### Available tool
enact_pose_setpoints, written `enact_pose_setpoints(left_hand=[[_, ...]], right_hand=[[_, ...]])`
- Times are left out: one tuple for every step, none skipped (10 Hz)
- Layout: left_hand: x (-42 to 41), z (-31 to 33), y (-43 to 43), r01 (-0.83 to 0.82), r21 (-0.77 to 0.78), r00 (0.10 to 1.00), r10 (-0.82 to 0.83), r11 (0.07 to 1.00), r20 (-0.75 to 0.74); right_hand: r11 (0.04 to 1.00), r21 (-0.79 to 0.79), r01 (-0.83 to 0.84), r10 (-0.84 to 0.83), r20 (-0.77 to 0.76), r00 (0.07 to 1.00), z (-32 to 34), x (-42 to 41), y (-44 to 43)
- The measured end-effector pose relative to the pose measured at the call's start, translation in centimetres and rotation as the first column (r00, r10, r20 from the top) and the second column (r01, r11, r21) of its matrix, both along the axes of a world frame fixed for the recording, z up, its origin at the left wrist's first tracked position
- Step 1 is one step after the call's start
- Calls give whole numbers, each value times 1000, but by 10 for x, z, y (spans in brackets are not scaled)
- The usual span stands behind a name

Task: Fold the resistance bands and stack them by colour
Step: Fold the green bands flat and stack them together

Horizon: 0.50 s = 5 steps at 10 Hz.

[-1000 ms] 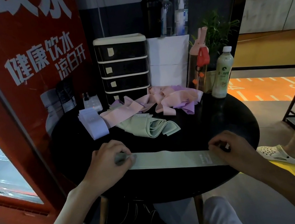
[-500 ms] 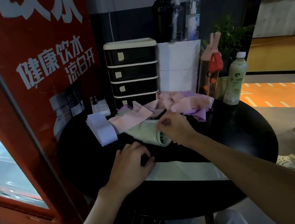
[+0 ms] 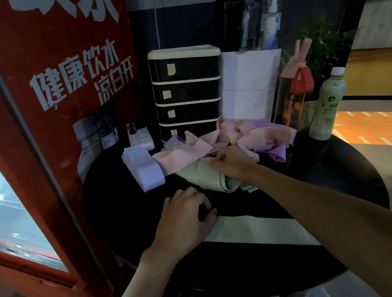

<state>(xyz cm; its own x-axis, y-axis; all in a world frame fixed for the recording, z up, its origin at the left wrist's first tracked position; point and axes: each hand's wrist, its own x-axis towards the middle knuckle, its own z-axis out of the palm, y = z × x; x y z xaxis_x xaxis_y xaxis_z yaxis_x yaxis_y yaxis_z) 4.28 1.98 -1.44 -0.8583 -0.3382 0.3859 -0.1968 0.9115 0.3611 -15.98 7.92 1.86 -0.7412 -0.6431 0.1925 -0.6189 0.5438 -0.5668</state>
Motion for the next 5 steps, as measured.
enact_pose_setpoints(left_hand=[[0,1,1,-10,-11,1000,10,1000,10],[0,1,1,-9,-4,1000,9,1000,12],[1,1,1,-10,-2,1000,10,1000,15],[1,1,1,-6,0,1000,6,1000,18],[0,0,0,-1,4,1000,1,1000,17]], right_hand=[[999,53,-10,10,-1,1000,8,-2,-1],[998,65,-18,15,41,999,10,-6,-5],[999,-30,-44,48,114,992,11,-9,-10],[987,-154,-46,77,199,977,15,-9,-9],[993,-116,-24,46,184,982,18,-10,-9]])
